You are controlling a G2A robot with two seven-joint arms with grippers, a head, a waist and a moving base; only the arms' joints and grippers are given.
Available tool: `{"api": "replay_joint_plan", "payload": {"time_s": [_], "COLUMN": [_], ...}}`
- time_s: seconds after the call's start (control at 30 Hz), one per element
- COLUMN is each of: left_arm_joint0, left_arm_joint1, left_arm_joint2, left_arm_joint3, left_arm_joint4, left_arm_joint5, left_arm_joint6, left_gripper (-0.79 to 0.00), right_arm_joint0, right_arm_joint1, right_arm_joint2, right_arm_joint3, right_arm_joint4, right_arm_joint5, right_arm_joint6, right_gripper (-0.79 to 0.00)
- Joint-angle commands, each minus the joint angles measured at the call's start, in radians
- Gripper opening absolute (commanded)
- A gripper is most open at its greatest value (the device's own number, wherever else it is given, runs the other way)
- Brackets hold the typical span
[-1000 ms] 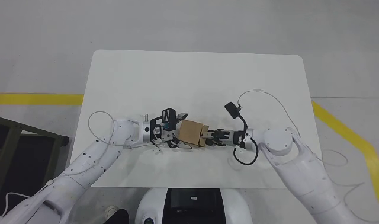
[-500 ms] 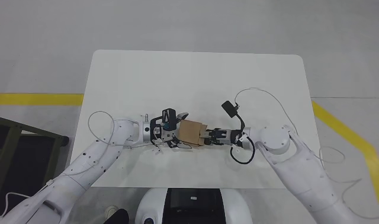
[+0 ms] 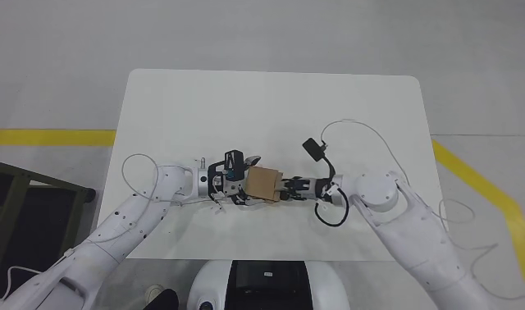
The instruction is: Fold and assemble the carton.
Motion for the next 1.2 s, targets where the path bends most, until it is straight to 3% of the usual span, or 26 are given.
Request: {"api": "replay_joint_plan", "payload": {"time_s": [0.0,0.6,1.1,1.17], "left_arm_joint0": [0.0,0.0,0.0,0.0], "left_arm_joint1": [0.0,0.0,0.0,0.0], "left_arm_joint2": [0.0,0.0,0.0,0.0], "left_arm_joint3": [0.0,0.0,0.0,0.0], "left_arm_joint4": [0.0,0.0,0.0,0.0], "left_arm_joint5": [0.0,0.0,0.0,0.0], "left_arm_joint6": [0.0,0.0,0.0,0.0], "left_gripper": [0.0,0.0,0.0,0.0], "right_arm_joint0": [0.004,-0.052,-0.106,-0.105], "right_arm_joint1": [-0.001,0.018,0.03,0.029], "right_arm_joint2": [-0.002,0.076,0.12,0.114], "right_arm_joint3": [0.003,-0.012,-0.007,-0.002], "right_arm_joint4": [0.001,0.018,0.027,0.032], "right_arm_joint5": [-0.002,-0.022,-0.053,-0.058], "right_arm_joint6": [0.0,0.008,-0.001,0.0], "right_gripper": [-0.625,-0.588,-0.683,-0.723]}}
